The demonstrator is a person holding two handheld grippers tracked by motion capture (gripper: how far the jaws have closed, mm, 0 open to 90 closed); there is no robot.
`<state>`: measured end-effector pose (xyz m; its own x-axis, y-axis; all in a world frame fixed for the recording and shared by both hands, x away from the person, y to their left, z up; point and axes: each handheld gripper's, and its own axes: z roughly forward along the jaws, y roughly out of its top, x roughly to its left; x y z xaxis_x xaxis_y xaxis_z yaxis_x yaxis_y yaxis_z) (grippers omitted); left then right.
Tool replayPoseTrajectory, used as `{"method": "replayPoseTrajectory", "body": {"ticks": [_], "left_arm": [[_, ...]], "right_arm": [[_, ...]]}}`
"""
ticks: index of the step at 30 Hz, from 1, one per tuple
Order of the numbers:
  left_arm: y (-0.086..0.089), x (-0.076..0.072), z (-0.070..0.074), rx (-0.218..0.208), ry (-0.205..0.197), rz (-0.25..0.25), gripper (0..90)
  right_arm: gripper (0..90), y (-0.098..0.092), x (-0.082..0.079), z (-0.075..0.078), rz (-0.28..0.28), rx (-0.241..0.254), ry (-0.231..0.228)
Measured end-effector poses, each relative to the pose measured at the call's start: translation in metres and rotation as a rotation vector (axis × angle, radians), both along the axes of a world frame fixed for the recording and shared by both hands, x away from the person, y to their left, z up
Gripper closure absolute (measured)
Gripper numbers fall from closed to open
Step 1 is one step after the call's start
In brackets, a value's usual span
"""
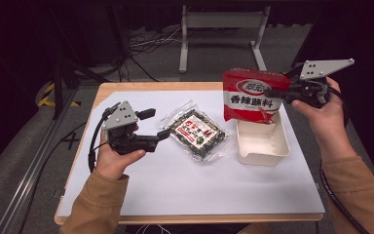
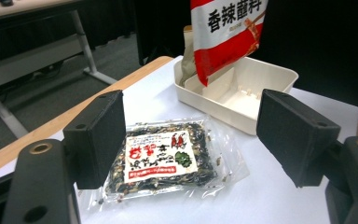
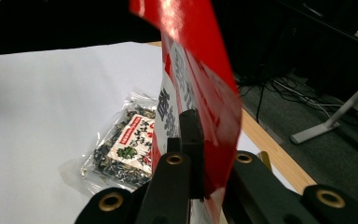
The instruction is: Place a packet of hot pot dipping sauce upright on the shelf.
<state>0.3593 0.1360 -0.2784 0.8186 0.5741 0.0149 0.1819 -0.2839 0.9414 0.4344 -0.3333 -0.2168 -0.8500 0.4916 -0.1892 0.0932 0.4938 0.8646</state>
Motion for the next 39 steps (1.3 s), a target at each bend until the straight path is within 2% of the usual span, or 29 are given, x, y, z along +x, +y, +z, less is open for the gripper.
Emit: {"method": "replayPoseTrajectory", "body": {"ticks": [16, 19, 23, 39], "left_arm": [[0.005, 0.010, -0.009, 0.025, 0.027, 0.045, 24.0], [0.007, 0.012, -0.010, 0.034, 0.026, 0.054, 23.9], [0.010, 0.015, -0.012, 0.025, 0.038, 0.058, 23.8], [0.013, 0.020, -0.017, 0.021, 0.063, 0.054, 23.3]], "right_arm": [[89.3, -0.028, 0.016, -0.010, -0.055, 0.025, -0.015], [89.3, -0.031, 0.019, -0.013, -0.057, 0.036, -0.017], [89.3, -0.035, 0.023, -0.018, -0.053, 0.047, -0.031], [89.3, -0.043, 0.043, -0.045, -0.085, 0.037, 0.012]]}}
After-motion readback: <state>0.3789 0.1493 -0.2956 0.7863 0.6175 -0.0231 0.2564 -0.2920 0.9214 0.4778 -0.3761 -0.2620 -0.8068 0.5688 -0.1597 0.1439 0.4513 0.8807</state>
